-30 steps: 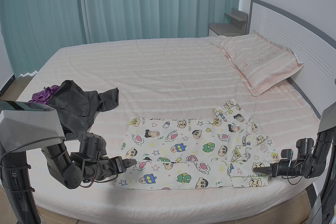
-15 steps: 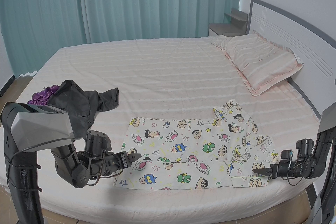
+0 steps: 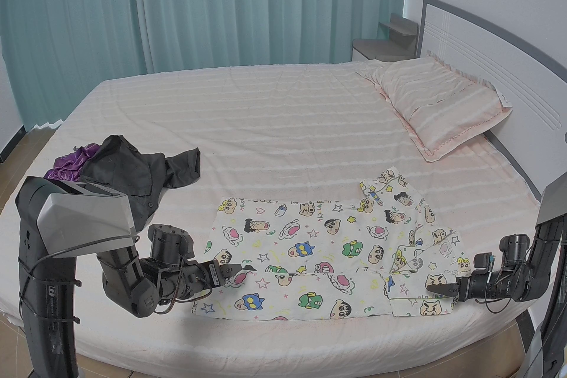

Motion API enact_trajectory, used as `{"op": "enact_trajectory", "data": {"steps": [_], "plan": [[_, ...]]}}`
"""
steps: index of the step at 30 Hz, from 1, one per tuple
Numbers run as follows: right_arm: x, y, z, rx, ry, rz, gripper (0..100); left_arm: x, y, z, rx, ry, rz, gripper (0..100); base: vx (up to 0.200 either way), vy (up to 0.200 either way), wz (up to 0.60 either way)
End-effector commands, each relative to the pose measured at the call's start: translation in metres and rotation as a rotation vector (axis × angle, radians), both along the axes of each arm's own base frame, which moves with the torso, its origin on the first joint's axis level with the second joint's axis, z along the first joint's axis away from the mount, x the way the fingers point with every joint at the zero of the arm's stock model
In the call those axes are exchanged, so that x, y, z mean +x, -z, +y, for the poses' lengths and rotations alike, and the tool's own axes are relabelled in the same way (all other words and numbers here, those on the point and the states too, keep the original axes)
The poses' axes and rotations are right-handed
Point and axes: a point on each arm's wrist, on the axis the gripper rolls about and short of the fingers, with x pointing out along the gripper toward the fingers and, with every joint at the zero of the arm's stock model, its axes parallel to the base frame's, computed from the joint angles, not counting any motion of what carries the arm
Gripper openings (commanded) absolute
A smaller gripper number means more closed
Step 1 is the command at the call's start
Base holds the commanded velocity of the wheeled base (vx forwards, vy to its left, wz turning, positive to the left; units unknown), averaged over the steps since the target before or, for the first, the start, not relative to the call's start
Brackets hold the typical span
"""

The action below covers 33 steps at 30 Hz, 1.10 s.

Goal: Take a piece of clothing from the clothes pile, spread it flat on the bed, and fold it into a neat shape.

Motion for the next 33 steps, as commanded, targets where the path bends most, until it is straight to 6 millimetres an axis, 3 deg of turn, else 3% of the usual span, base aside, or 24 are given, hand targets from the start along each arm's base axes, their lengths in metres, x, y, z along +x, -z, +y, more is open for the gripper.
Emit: {"op": "enact_trajectory", "data": {"steps": [1, 10, 11, 13, 14, 33], "plan": [[0.0, 0.0, 0.0, 0.0, 0.001, -0.002, 100, 0.005, 0.0, -0.002, -0.005, 0.0, -0.013, 100, 0.0, 0.0, 0.0], [0.0, 0.0, -0.001, -0.002, 0.003, -0.002, 100, 0.005, 0.005, -0.002, 0.003, 0.001, -0.001, 100, 0.0, 0.0, 0.0], [0.0, 0.0, -0.001, 0.0, 0.004, 0.0, 100, 0.005, 0.006, -0.002, 0.005, 0.002, 0.001, 0, 0.0, 0.0, 0.0], [0.0, 0.0, 0.0, -0.003, 0.005, 0.001, 100, 0.005, 0.008, -0.002, 0.021, 0.014, -0.004, 0, 0.0, 0.0, 0.0], [0.0, 0.0, 0.0, -0.002, 0.005, 0.002, 0, 0.005, 0.009, -0.002, 0.031, 0.023, -0.007, 0, 0.0, 0.0, 0.0], [0.014, -0.009, -0.007, -0.042, 0.032, -0.111, 0, 0.006, 0.011, 0.01, 0.06, -0.038, -0.004, 0, 0.0, 0.0, 0.0]]}}
